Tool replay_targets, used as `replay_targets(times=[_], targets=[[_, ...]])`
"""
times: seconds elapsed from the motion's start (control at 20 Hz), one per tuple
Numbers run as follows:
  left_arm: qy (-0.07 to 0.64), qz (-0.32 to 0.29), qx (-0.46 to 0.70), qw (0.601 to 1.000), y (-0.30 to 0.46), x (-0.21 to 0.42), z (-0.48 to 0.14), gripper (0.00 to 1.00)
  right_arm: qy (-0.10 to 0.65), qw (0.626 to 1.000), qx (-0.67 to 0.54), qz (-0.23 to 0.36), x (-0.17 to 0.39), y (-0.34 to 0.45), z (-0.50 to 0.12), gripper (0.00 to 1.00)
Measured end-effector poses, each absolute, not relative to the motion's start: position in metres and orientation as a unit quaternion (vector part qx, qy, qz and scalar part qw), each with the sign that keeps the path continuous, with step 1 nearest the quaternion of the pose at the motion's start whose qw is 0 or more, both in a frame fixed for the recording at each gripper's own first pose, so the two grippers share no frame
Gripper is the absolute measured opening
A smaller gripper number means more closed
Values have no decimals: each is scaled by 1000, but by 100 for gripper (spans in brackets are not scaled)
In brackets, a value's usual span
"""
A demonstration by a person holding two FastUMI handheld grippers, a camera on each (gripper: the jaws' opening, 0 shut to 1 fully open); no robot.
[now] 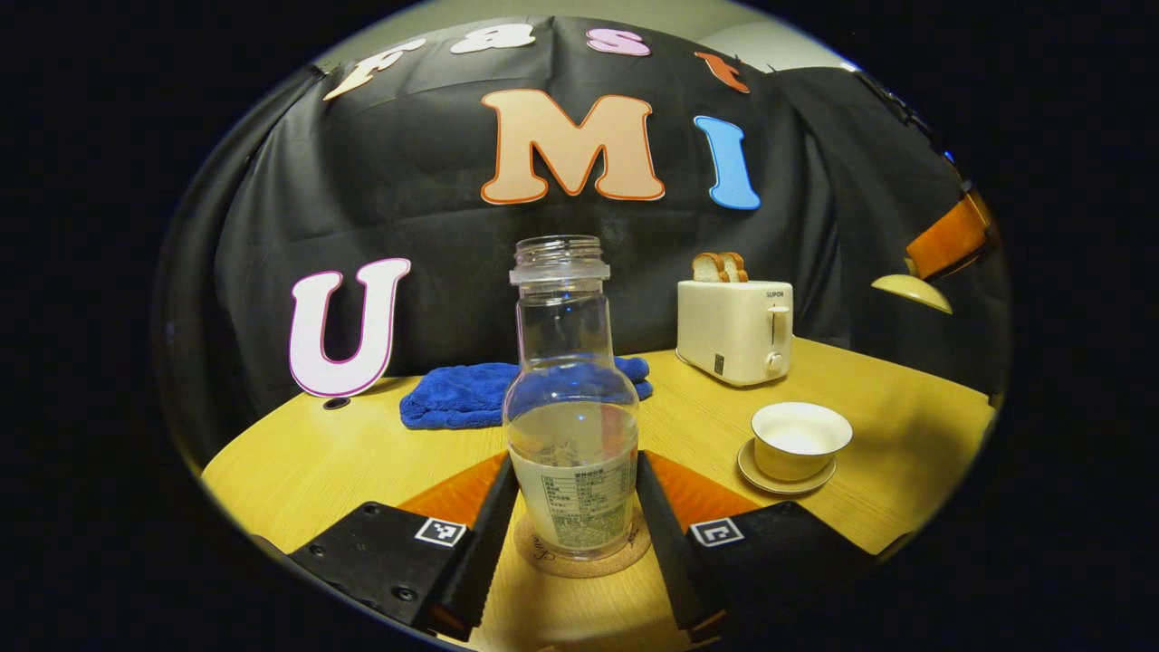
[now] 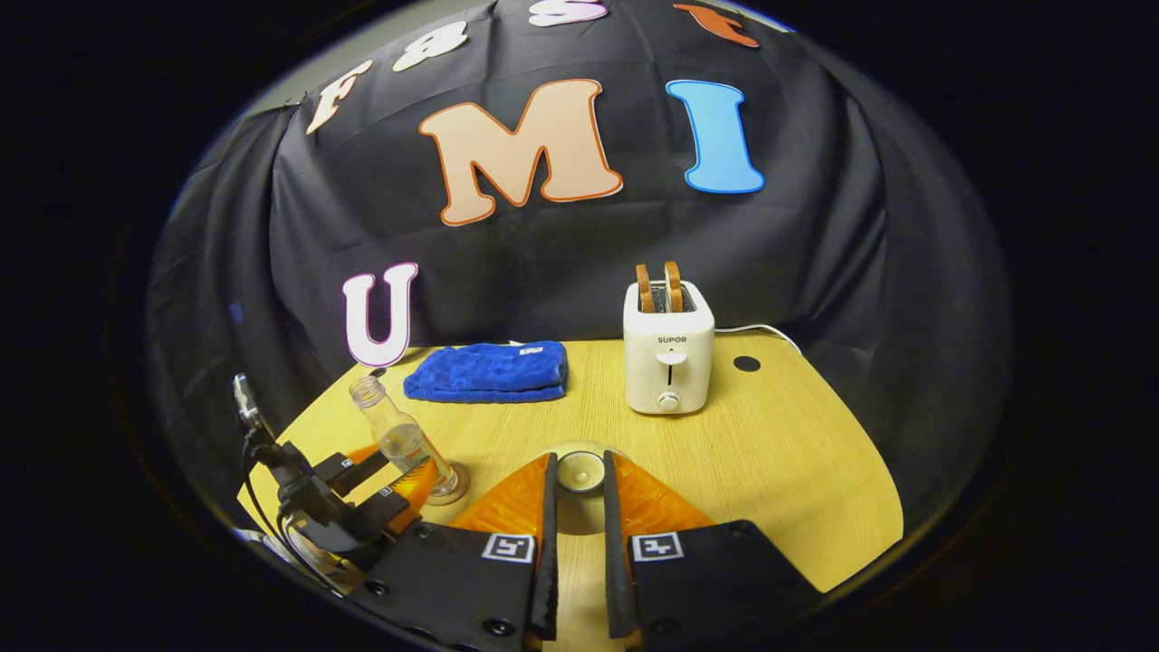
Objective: Open the teacup lid with one hand, grasp the water bottle and pour water into the teacup with the other hand; after pouring, place the water bottle on the coaster and then close the teacup lid.
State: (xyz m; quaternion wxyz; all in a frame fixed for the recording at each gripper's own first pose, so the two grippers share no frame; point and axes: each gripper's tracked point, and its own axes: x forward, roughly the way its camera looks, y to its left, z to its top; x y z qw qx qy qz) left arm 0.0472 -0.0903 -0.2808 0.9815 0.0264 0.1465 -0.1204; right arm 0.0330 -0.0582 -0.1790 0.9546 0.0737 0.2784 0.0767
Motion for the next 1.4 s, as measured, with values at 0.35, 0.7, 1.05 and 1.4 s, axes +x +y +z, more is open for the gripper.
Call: replay_targets(times=[0.35,0.7,1.05,1.4], targets=[[165,-110,121,973,-85,49,-279,71,280,952,88,86,32,-57,-182,22],[164,-110,247,949,-81,51,-268,71,292,947,105,86,22,-73,-196,25],[164,-148,356,908,-97,54,-271,70,304,941,129,79,12,-92,-213,22],[165,-157,445,866,-99,57,-274,70,309,937,143,79,9,-103,-221,22]])
